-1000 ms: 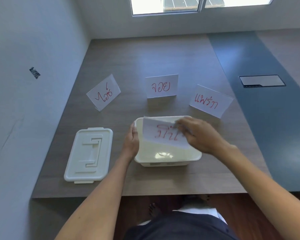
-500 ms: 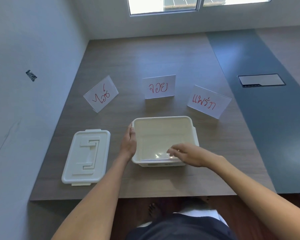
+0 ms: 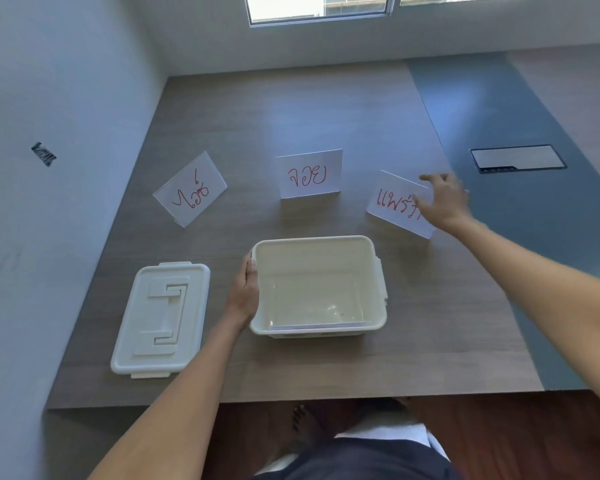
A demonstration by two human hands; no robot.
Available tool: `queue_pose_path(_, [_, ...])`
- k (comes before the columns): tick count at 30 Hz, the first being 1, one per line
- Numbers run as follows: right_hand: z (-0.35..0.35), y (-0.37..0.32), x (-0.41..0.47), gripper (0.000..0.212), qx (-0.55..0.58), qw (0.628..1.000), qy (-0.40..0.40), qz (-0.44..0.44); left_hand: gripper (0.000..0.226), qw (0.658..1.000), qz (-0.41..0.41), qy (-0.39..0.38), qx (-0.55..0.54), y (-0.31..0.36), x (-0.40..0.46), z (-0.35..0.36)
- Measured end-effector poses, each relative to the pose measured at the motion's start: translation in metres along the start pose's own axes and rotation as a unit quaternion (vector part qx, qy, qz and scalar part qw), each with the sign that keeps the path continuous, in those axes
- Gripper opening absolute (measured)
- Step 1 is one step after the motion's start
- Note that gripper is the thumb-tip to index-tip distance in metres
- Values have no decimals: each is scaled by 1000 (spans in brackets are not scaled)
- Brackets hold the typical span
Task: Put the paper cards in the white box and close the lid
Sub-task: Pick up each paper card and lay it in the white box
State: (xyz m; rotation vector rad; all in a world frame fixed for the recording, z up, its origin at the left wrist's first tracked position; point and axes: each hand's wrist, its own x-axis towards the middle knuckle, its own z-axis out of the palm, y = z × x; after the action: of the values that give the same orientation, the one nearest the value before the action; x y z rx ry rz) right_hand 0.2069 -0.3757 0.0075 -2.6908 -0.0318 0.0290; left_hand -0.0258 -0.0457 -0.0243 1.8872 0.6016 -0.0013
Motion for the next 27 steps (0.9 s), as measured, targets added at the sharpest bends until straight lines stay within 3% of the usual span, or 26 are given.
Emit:
queue_pose_path(4, [8,35,7,70,-76,990,-83,87,47,1000,-5,-1,3,-4,3,-1])
queue_pose_path(7, [13,48,4,63,-99,984,-112,101,48,1000,-7,-3,-2,-5,5,0])
queue_pose_path(10, [21,50,3,41,-73,990,-81,89,49,1000,-14,1,2,-8,7,1])
queue_pose_path(15, [23,35,-5,24,58,991,-40,114,49,1000,-19,-2,-3,-9,9,0])
queue_pose_path(20, [14,-5,-21,26,162,979,65,100,48,1000,-20,-13,-1,-6,5,-1])
queue_pose_path(27, [-9,-62,-70,29,253,956,148,-5,48,1000,-7,-10,-15,-8,7,-1])
